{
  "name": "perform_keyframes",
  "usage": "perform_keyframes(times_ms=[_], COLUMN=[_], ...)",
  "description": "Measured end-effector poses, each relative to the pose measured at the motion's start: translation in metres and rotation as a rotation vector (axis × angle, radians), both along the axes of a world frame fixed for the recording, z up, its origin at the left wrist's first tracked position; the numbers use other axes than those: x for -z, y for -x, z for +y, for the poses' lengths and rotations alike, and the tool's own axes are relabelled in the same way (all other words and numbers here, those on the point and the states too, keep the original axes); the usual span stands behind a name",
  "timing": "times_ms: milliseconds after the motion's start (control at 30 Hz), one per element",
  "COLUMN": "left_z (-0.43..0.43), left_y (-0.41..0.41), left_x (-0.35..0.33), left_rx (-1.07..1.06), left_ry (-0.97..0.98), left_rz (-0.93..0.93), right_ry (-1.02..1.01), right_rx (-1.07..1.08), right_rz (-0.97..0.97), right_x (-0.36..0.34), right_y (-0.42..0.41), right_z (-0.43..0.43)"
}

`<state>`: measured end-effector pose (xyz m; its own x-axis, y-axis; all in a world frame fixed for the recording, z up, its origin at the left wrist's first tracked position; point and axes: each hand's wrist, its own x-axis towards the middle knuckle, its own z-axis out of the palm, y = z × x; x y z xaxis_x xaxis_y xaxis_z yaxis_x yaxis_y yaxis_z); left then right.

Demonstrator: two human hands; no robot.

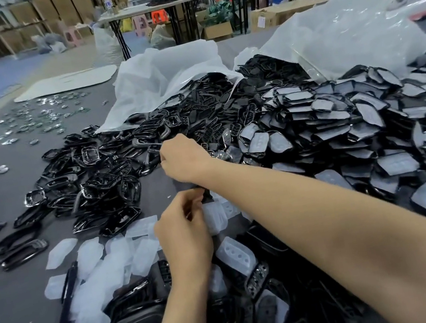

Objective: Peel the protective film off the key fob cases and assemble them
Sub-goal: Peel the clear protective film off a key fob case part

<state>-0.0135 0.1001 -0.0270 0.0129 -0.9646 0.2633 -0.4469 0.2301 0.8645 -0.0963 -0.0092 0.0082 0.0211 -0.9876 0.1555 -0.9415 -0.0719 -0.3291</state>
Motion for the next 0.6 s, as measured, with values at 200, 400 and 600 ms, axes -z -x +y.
perform_keyframes(times_ms=[200, 400, 600], left_z=[0.004, 0.007, 0.004], left_y=[0.003, 0.006, 0.007], left_x=[0.001, 0.001, 0.004], left_rx=[0.082, 0.084, 0.044], left_ry=[0.023, 0.063, -0.011], left_rz=[-0.138, -0.236, -0.274], right_ry=[-0.128, -0.162, -0.104], right_rx=[-0.073, -0.134, -0.036], right_rz=[-0.023, -0.024, -0.427], right_x=[0.002, -0.004, -0.020], right_y=[0.019, 0.030, 0.034], right_z=[0.013, 0.019, 0.014])
